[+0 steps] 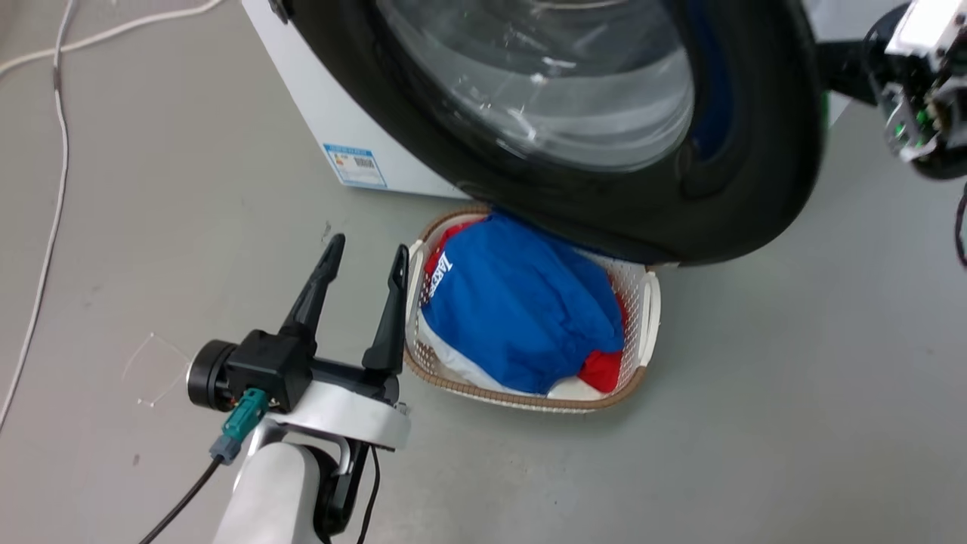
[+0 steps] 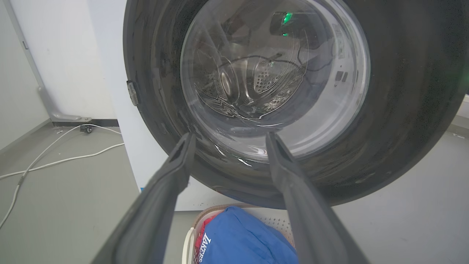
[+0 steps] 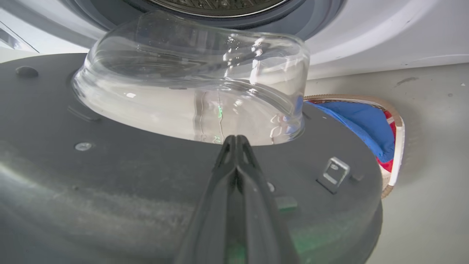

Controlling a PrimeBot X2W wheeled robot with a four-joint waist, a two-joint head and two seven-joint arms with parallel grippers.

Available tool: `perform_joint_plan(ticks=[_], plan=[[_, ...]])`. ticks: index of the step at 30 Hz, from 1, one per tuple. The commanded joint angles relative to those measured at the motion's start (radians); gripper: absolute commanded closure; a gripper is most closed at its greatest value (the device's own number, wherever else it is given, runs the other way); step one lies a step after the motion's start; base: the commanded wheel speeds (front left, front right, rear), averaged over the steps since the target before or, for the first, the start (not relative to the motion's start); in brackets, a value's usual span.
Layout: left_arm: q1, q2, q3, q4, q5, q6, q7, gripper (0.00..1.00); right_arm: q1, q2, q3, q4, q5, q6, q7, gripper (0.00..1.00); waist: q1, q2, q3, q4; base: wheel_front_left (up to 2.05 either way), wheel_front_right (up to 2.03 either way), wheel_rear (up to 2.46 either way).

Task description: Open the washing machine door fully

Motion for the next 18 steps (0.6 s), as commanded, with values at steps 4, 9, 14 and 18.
perform_joint_plan(ticks=[4, 9, 14, 18], plan=[[0.034, -0.002, -0.004, 0.012, 0.009, -0.005, -0.002, 0.00, 0.098, 0.030, 0.002, -0.055, 0.018, 0.003, 0.030, 1.00, 0.0000, 0.0000, -0.068, -0.013, 0.00, 0.00, 0.00], [0.065, -0.002, -0.019, 0.027, 0.006, -0.006, -0.003, 0.00, 0.203, 0.052, -0.001, -0.141, 0.041, 0.003, 0.058, 1.00, 0.0000, 0.0000, -0.124, -0.013, 0.00, 0.00, 0.00], [0.091, -0.002, -0.037, 0.039, 0.000, -0.008, -0.003, 0.00, 0.301, 0.081, 0.006, -0.222, 0.060, 0.003, 0.074, 1.00, 0.0000, 0.0000, -0.165, -0.009, 0.00, 0.00, 0.00], [0.108, -0.002, -0.055, 0.048, -0.006, -0.010, -0.003, 0.00, 0.373, 0.107, 0.010, -0.283, 0.076, 0.003, 0.081, 1.00, 0.0000, 0.0000, -0.192, 0.000, 0.00, 0.00, 0.00]])
